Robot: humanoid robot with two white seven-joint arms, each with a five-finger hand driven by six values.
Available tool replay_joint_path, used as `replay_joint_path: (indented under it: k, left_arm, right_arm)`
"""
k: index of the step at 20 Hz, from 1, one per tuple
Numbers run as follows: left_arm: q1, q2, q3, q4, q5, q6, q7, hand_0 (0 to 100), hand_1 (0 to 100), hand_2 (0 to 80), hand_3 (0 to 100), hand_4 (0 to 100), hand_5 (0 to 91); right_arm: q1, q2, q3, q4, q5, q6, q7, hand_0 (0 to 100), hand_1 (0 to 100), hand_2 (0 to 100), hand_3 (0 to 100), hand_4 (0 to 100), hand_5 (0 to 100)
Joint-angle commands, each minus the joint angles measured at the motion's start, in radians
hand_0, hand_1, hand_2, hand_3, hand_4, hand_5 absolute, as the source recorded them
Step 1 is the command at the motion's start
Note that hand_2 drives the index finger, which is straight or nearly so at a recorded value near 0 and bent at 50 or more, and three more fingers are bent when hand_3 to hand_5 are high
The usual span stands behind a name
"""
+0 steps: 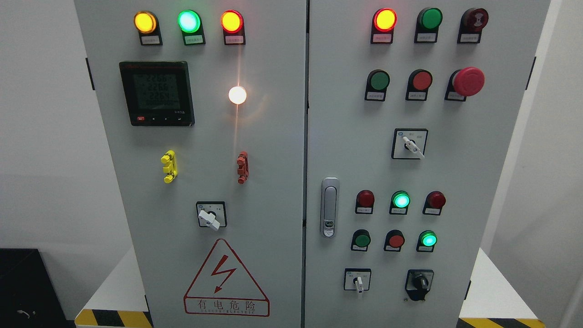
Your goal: Flip black knob to close circuit
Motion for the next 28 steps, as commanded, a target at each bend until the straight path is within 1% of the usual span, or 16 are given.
replay_joint_path:
  k: [1, 2, 4, 5, 8, 10, 11, 12, 13, 14, 16, 18, 20, 22, 26, 28]
  left_arm:
    - [0.006, 0.0, 0.0, 0.0, 0.0, 0.0, 0.001, 12, 56, 0.0, 0, 0, 0.0]
    - [0.006, 0.0, 0.0, 0.0, 0.0, 0.0, 0.001, 12, 56, 0.0, 0, 0, 0.0]
    - [0.006, 0.0, 0.0, 0.0, 0.0, 0.0, 0.001, 12, 56, 0.0, 0, 0, 0.0]
    - [0.006, -0.001, 0.0, 0.0, 0.0, 0.0, 0.001, 12, 56, 0.0, 0, 0, 0.0]
    - [0.006, 0.0, 0.0, 0.0, 0.0, 0.0, 0.001, 12, 56, 0.0, 0, 0, 0.0]
    - [0.006, 0.0, 0.0, 0.0, 0.0, 0.0, 0.001, 12, 56, 0.0, 0, 0, 0.0]
    - [0.006, 0.0, 0.0, 0.0, 0.0, 0.0, 0.001, 12, 56, 0.0, 0, 0, 0.0]
    - [0.006, 0.0, 0.0, 0.0, 0.0, 0.0, 0.001, 12, 56, 0.0, 0, 0, 0.0]
    - [0.006, 0.0, 0.0, 0.0, 0.0, 0.0, 0.001, 12, 56, 0.0, 0, 0, 0.0]
    - [0.006, 0.0, 0.0, 0.0, 0.0, 0.0, 0.001, 12, 56, 0.0, 0, 0, 0.0]
    - [0.006, 0.0, 0.0, 0.0, 0.0, 0.0, 0.001, 12, 56, 0.0, 0, 0, 0.0]
    - [0.006, 0.0, 0.0, 0.0, 0.0, 0.0, 0.001, 12, 56, 0.0, 0, 0, 0.0]
    - [0.006, 0.0, 0.0, 0.0, 0.0, 0.0, 0.001, 12, 56, 0.0, 0, 0, 0.0]
    - [0.006, -0.001, 0.0, 0.0, 0.0, 0.0, 0.001, 12, 56, 0.0, 0, 0, 0.0]
    - [0.006, 0.0, 0.0, 0.0, 0.0, 0.0, 0.001, 12, 56, 0.0, 0, 0, 0.0]
    - [0.006, 0.0, 0.0, 0.0, 0.0, 0.0, 0.001, 12, 56, 0.0, 0, 0, 0.0]
  right_arm:
    - [0.001, 0.027, -0.081, -0.328, 0.17, 0.001, -0.023, 0, 11, 32, 48, 47, 36]
    - [0.001, 0.027, -0.09, -0.356, 0.193, 0.001, -0.025, 0, 11, 34, 51, 47, 37]
    - [0.001, 0.027, -0.099, -0.408, 0.271, 0.001, -0.034, 0, 12, 44, 64, 58, 48]
    - [0.001, 0.027, -0.11, -0.432, 0.304, 0.001, -0.04, 0, 12, 45, 65, 59, 49]
    - [0.001, 0.028, -0.118, -0.52, 0.383, 0.001, -0.048, 2, 13, 56, 72, 66, 59]
    - [0.003, 0.028, -0.119, -0.57, 0.426, 0.001, -0.051, 4, 13, 65, 80, 72, 67]
    - [0.003, 0.028, -0.119, -0.593, 0.453, 0.001, -0.052, 4, 12, 67, 82, 73, 69]
    - [0.003, 0.028, -0.119, -0.616, 0.481, 0.003, -0.052, 5, 12, 71, 85, 76, 73]
    - [0.003, 0.028, -0.119, -0.641, 0.502, 0.004, -0.057, 6, 11, 75, 90, 79, 79]
    - [0.003, 0.028, -0.119, -0.667, 0.525, 0.004, -0.066, 6, 11, 77, 91, 81, 81]
    - [0.001, 0.028, -0.119, -0.715, 0.579, 0.015, -0.075, 6, 11, 84, 98, 87, 89]
    - [0.001, 0.028, -0.119, -0.768, 0.63, 0.038, -0.075, 7, 10, 87, 100, 90, 92]
    - [-0.003, 0.028, -0.119, -0.816, 0.671, 0.042, -0.074, 7, 7, 89, 100, 91, 94]
    - [-0.013, 0.028, -0.119, -0.859, 0.694, 0.058, -0.068, 5, 1, 90, 100, 92, 95]
    - [-0.039, 0.028, -0.118, -0.896, 0.723, 0.096, -0.055, 4, 0, 92, 100, 94, 97]
    - [-0.049, 0.03, -0.119, -0.913, 0.734, 0.11, -0.034, 4, 0, 92, 100, 95, 97]
